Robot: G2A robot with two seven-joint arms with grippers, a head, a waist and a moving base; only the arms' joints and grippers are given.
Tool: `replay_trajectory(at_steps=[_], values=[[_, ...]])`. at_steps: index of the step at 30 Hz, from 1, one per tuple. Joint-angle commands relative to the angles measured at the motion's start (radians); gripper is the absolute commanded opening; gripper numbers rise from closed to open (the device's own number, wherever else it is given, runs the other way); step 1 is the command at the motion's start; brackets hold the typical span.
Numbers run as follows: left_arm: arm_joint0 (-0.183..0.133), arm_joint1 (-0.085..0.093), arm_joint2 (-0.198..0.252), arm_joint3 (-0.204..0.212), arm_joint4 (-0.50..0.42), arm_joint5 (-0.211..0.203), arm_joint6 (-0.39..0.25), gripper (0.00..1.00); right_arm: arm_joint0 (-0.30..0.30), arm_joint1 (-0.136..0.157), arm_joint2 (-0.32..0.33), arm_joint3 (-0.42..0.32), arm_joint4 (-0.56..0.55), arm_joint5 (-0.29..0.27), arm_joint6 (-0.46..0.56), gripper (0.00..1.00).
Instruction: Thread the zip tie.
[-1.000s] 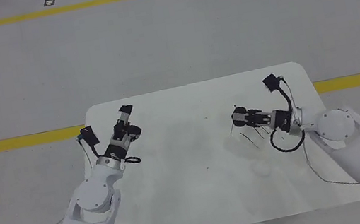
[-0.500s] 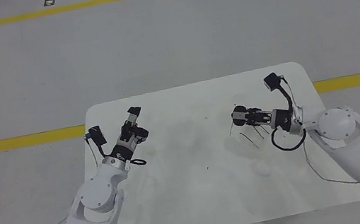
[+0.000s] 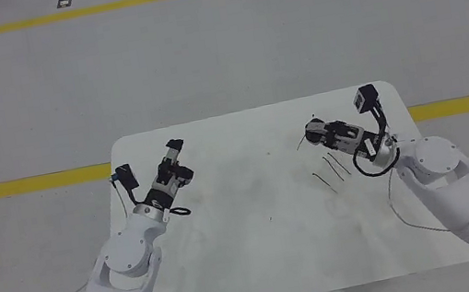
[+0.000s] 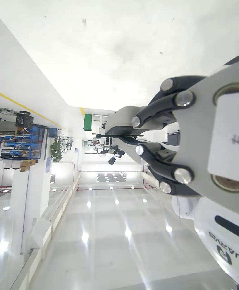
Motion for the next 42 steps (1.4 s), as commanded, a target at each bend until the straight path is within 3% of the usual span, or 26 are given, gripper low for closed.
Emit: replay_trajectory(at_steps=[1,4,8,11,13,25,27,29,36,42], values=[[0.000,0.000,0.000,0.000,0.000,0.000,0.000,1.00,0.000,0.000,0.000,0.000,-0.002,-0.001,0.001,0.00],[-0.003,0.000,0.004,-0.002,0.009,-0.002,-0.003,1.00,0.000,0.000,0.000,0.000,-0.002,-0.001,0.001,0.00],[-0.045,0.002,0.060,-0.008,0.128,-0.011,-0.075,1.00,0.000,0.000,0.000,0.000,-0.002,-0.001,0.001,0.00],[-0.096,0.004,0.123,0.003,0.287,-0.027,-0.122,1.00,0.000,0.000,0.000,0.000,-0.002,-0.001,0.001,0.00],[-0.119,0.007,0.165,0.009,0.419,-0.061,-0.165,1.00,0.000,0.000,0.000,0.000,-0.002,-0.001,0.001,0.00],[-0.120,0.007,0.167,0.006,0.419,-0.065,-0.165,1.00,0.000,0.000,0.000,0.000,-0.002,-0.001,0.001,0.00],[-0.137,0.008,0.192,0.002,0.476,-0.099,-0.192,1.00,0.000,0.000,0.000,0.000,-0.002,-0.001,0.001,0.00],[-0.163,0.009,0.232,-0.001,0.609,-0.101,-0.209,1.00,0.000,0.000,0.000,0.000,-0.002,-0.001,0.001,0.00],[-0.236,0.001,0.349,0.012,0.844,-0.099,-0.230,1.00,0.000,0.000,0.000,0.000,-0.002,-0.001,0.001,0.00],[-0.243,0.000,0.362,0.016,0.877,-0.092,-0.230,1.00,0.000,0.000,0.000,0.000,-0.002,-0.001,0.001,0.00]])
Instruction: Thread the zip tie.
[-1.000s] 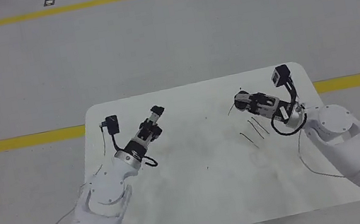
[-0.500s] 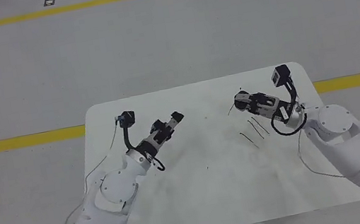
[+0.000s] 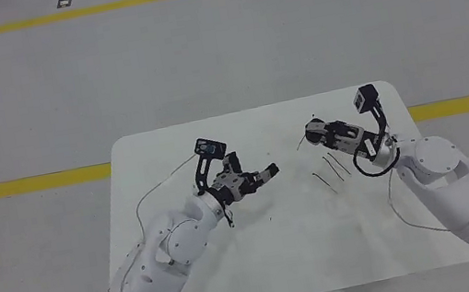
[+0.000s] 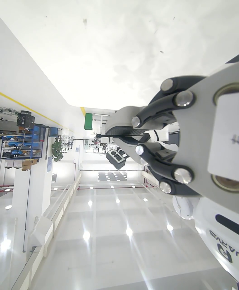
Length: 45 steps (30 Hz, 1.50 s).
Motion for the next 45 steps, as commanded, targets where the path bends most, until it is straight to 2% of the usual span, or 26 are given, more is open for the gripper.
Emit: replay_trajectory(at_steps=[1,7,8,12,13,15,16,17,27,29,31,35,38,41,45], values=[[0.000,0.000,0.000,0.000,-0.002,0.000,0.000,1.00,0.000,0.000,0.000,0.000,0.000,0.000,0.000,0.00],[-0.003,-0.001,0.009,-0.006,0.022,-0.007,0.011,1.00,0.000,0.000,0.000,0.000,0.000,0.000,0.000,0.00],[-0.008,-0.002,0.026,-0.011,0.033,-0.038,0.011,1.00,0.000,0.000,0.000,0.000,0.000,0.000,0.000,0.00],[-0.042,-0.005,0.070,-0.004,0.156,-0.092,0.059,1.00,0.000,0.000,0.000,0.000,0.000,0.000,0.000,0.00],[-0.047,-0.008,0.082,-0.002,0.161,-0.109,0.076,1.00,0.000,0.000,0.000,0.000,0.000,0.000,0.000,0.00],[-0.067,-0.011,0.104,0.019,0.201,-0.160,0.109,1.00,0.000,0.000,0.000,0.000,0.000,0.000,0.000,0.00],[-0.074,-0.012,0.115,0.028,0.237,-0.168,0.122,1.00,0.000,0.000,0.000,0.000,0.000,0.000,0.000,0.00],[-0.078,-0.012,0.124,0.032,0.262,-0.173,0.128,1.00,0.000,0.000,0.000,0.000,0.000,0.000,0.000,0.00],[-0.078,-0.012,0.124,0.032,0.262,-0.173,0.128,1.00,0.000,0.000,0.000,0.000,0.000,0.000,0.000,0.00],[-0.079,-0.012,0.131,0.031,0.277,-0.193,0.131,1.00,0.000,0.000,0.000,0.000,0.000,0.000,0.000,0.00],[-0.077,-0.011,0.132,0.039,0.297,-0.218,0.173,1.00,0.000,0.000,0.000,0.000,0.000,0.000,0.000,0.00],[-0.101,-0.011,0.149,0.058,0.424,-0.263,0.269,1.00,0.000,0.000,0.000,0.000,0.000,0.000,0.000,0.00],[-0.121,-0.016,0.173,0.081,0.479,-0.287,0.342,1.00,0.000,0.000,0.000,0.000,0.000,0.000,0.000,0.00],[-0.157,-0.025,0.207,0.109,0.555,-0.288,0.368,1.00,0.000,0.000,0.000,0.000,0.000,0.000,0.000,0.00],[-0.201,-0.046,0.247,0.155,0.546,-0.255,0.387,1.00,0.000,0.000,0.000,0.000,0.000,0.000,0.000,0.00]])
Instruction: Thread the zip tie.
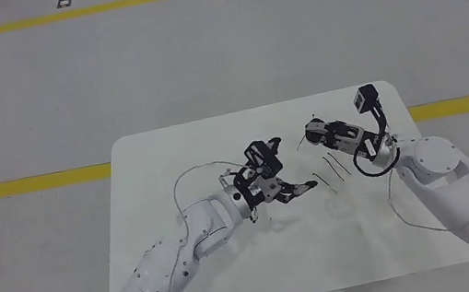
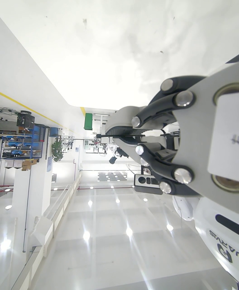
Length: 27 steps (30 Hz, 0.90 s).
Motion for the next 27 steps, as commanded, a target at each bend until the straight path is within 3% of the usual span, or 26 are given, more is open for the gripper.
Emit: replay_trajectory(at_steps=[1,6,16,19,27], values=[[-0.024,-0.012,0.020,0.027,-0.014,0.028,0.014,1.00,0.000,0.000,0.000,0.000,0.000,0.000,0.000,0.00],[-0.063,-0.040,0.070,0.069,0.003,0.086,0.048,1.00,0.000,0.000,0.000,0.000,0.000,0.000,0.000,0.00],[-0.065,-0.040,0.072,0.070,0.009,0.089,0.049,1.00,0.000,0.000,0.000,0.000,0.000,0.000,0.000,0.00],[-0.062,-0.039,0.078,0.070,0.062,0.108,0.025,1.00,0.000,0.000,0.000,0.000,0.000,0.000,0.000,0.00],[-0.067,-0.052,0.084,0.089,0.066,0.143,0.036,1.00,0.000,0.000,0.000,0.000,0.000,0.000,0.000,0.00]])
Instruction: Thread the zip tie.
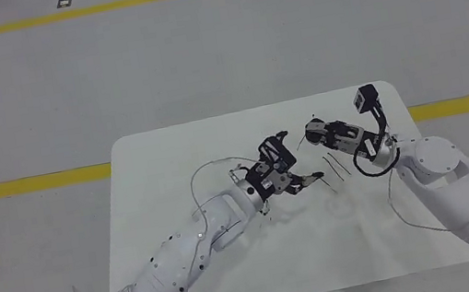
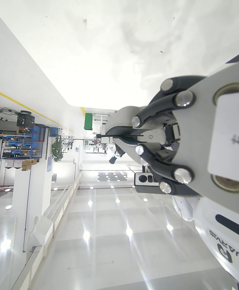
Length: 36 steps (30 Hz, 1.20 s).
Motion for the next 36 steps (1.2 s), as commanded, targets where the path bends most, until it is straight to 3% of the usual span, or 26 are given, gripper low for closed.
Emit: replay_trajectory(at_steps=[1,10,19,20,22,25,28,29,30,36], values=[[-0.003,-0.004,0.003,0.003,-0.002,0.003,0.023,1.00,0.000,0.000,0.000,0.000,0.000,0.000,0.000,0.00],[0.002,-0.005,0.002,0.003,0.002,0.012,0.025,1.00,0.000,0.000,0.000,0.000,0.000,0.000,0.000,0.00],[-0.013,-0.019,0.014,0.017,0.011,0.022,0.014,1.00,0.000,0.000,0.000,0.000,0.000,0.000,0.000,0.00],[-0.015,-0.021,0.014,0.020,0.012,0.024,0.011,0.92,0.000,0.000,0.000,0.000,0.000,0.000,0.000,0.00],[-0.017,-0.023,0.013,0.023,0.012,0.027,0.010,0.57,0.000,0.000,0.000,0.000,0.000,0.000,0.000,0.00],[-0.015,-0.025,0.012,0.024,0.015,0.034,0.010,0.38,0.000,0.000,0.000,0.000,0.000,0.000,0.000,0.00],[-0.012,-0.027,0.010,0.024,0.016,0.037,0.012,0.30,0.000,0.000,0.000,0.000,0.000,0.000,0.000,0.00],[-0.012,-0.028,0.009,0.024,0.016,0.037,0.013,0.19,0.000,0.000,0.000,0.000,0.000,0.000,0.000,0.00],[-0.010,-0.028,0.008,0.025,0.016,0.037,0.013,0.16,0.000,0.000,0.000,0.000,0.000,0.000,0.000,0.00],[-0.005,-0.031,0.002,0.025,0.016,0.037,0.011,0.13,0.000,0.000,0.000,0.000,0.000,0.000,0.000,0.00]])
